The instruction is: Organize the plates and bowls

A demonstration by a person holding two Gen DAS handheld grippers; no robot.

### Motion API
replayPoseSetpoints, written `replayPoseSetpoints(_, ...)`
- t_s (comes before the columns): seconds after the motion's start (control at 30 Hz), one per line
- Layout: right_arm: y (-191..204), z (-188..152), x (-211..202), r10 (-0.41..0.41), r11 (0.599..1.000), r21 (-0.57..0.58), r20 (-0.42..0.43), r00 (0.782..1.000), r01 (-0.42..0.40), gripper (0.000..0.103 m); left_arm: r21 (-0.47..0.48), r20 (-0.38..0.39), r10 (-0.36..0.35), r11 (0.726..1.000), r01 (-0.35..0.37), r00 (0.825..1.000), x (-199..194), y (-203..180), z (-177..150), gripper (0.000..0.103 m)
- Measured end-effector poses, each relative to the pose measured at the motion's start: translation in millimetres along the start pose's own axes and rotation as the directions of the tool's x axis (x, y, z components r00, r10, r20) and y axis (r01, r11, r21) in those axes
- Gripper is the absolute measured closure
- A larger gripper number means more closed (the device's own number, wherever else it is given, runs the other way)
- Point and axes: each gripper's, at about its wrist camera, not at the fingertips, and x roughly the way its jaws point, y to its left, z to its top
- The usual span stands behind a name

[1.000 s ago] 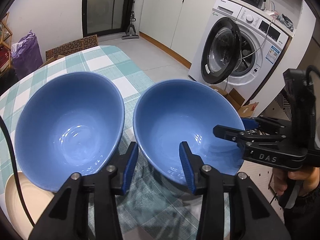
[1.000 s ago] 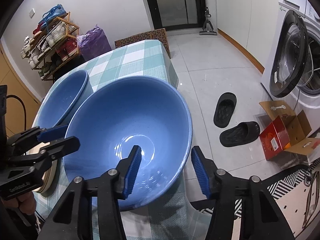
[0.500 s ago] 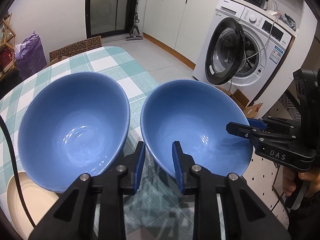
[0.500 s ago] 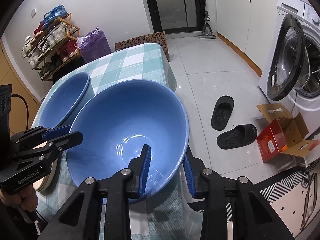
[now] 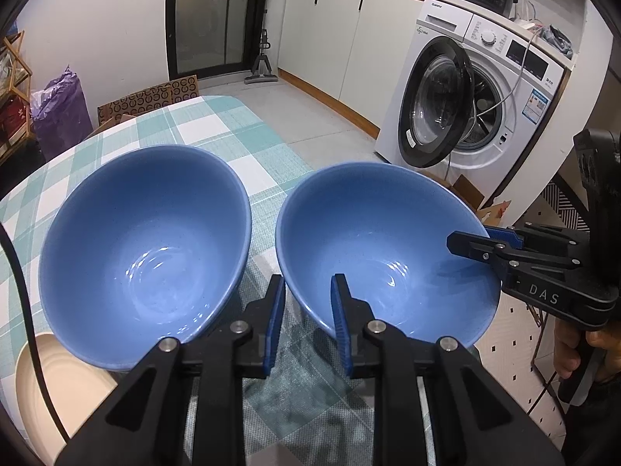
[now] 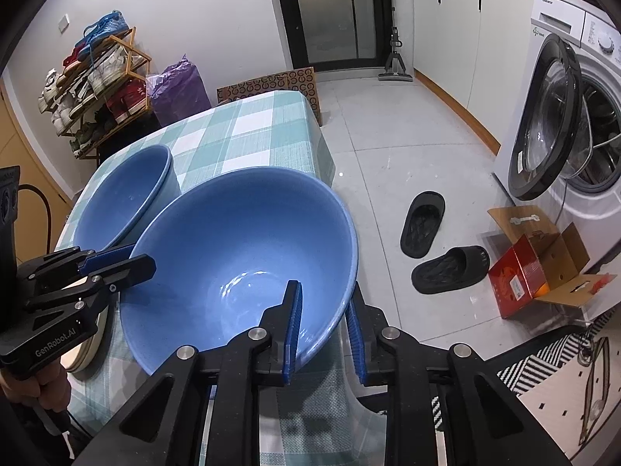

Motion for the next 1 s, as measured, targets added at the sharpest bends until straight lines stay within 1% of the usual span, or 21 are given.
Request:
replayPoseSetpoints(0.37, 1, 2, -8, -0.009, 1.0, -0.008, 0.021, 1.0, 0.009, 0.081, 0.005, 0.027, -0.001, 1.0, 0.001, 1.0, -9, -1, 2, 0.082)
replayPoseSetpoints(0.7, 8, 4, -33, -0.014, 1.0, -0.024, 0.064, 0.998, 0.016, 0.081, 0.011, 0.074, -0.002, 1.0, 0.001, 0.997, -31, -2, 7, 0.082)
replayPoseSetpoints(1.0, 20, 8, -58, -0.006, 0.999, -0.046, 0.11, 0.994, 0.012, 0.081, 0.015, 0.119, 0.017, 1.0, -0.019, 0.993, -55, -1, 8, 0.082)
